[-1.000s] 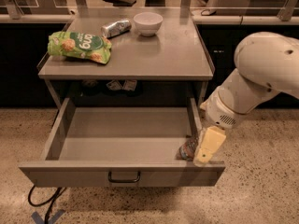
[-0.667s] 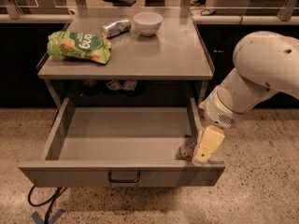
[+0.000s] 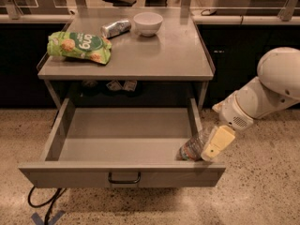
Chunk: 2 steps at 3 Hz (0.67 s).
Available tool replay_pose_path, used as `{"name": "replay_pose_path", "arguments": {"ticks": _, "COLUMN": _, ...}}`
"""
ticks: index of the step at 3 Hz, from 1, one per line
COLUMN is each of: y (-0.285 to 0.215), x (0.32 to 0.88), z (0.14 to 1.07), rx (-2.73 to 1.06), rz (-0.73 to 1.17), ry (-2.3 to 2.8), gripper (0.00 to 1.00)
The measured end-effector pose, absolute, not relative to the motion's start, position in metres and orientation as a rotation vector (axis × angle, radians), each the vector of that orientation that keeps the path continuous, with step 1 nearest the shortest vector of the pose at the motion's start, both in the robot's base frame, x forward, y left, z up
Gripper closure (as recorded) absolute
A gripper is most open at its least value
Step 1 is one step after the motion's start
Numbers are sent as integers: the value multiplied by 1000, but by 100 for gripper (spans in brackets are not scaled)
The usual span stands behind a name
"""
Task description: Pick water bottle from top drawer and place on counter
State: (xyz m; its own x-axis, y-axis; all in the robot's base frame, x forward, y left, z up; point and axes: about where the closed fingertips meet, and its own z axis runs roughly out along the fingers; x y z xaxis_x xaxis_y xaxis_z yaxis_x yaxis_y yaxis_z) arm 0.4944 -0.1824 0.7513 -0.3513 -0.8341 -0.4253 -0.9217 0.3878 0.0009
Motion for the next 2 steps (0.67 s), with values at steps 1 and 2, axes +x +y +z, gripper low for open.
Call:
{"name": "replay_pose_path", "arguments": {"ticks": 1, "y": -180, "x": 494, "z": 750, "rx": -1531, "rz": 347, "ry": 2297, "gripper": 0}}
{"name": "replay_pose_path", "arguments": {"ticks": 2, "y": -180, "x": 494, "z": 749, "rx": -1532, "rz": 347, "ry": 2297, "gripper": 0}}
